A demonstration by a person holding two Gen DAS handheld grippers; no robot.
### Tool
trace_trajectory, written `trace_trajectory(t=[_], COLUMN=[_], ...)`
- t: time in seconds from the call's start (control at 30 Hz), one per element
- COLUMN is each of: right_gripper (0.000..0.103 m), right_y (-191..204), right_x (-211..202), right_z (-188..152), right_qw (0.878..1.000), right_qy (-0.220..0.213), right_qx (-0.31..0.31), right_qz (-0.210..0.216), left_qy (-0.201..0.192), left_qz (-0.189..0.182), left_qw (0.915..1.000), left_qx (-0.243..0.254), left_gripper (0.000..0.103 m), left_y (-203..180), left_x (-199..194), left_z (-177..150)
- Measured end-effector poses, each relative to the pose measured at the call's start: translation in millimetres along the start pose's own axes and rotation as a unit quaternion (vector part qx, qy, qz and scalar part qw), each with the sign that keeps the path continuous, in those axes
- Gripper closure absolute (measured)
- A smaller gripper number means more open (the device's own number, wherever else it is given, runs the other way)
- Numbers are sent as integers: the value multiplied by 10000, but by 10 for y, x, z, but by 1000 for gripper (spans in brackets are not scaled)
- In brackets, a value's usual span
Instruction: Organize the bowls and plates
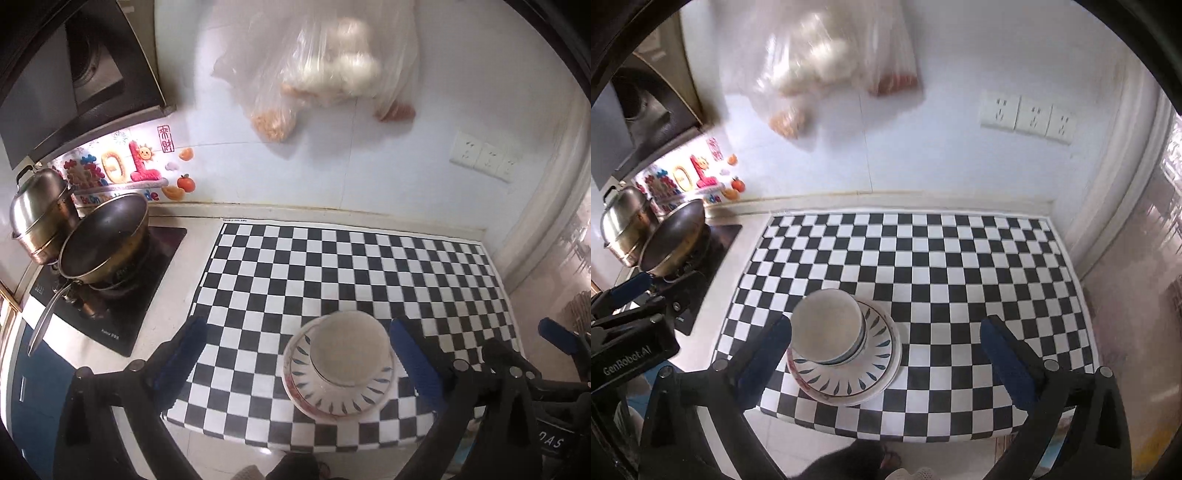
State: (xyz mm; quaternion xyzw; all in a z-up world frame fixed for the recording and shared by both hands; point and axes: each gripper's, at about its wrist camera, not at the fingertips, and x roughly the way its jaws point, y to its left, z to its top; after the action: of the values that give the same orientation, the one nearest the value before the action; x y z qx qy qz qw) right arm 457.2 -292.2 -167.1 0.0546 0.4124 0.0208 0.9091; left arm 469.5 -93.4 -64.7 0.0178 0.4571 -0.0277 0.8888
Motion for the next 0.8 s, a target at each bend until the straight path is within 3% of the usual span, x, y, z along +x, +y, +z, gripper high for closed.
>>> trace_trajectory(t=[0.33, 0.8], right_gripper=[0, 0], right_y=[-61, 65], right_x=[-812, -1963], right_z=[-335, -1109], right_qw=[9994, 9964], right_qy=[-332, -833], right_qx=[-37, 55], right_qz=[5, -168], left_qy=[-485, -911], left_qz=[468, 417], left_qw=[9976, 9948], left_qx=[131, 185], left_gripper=[2, 2], left_y=[-107, 19], left_x=[-897, -1857], left_z=[-325, -944])
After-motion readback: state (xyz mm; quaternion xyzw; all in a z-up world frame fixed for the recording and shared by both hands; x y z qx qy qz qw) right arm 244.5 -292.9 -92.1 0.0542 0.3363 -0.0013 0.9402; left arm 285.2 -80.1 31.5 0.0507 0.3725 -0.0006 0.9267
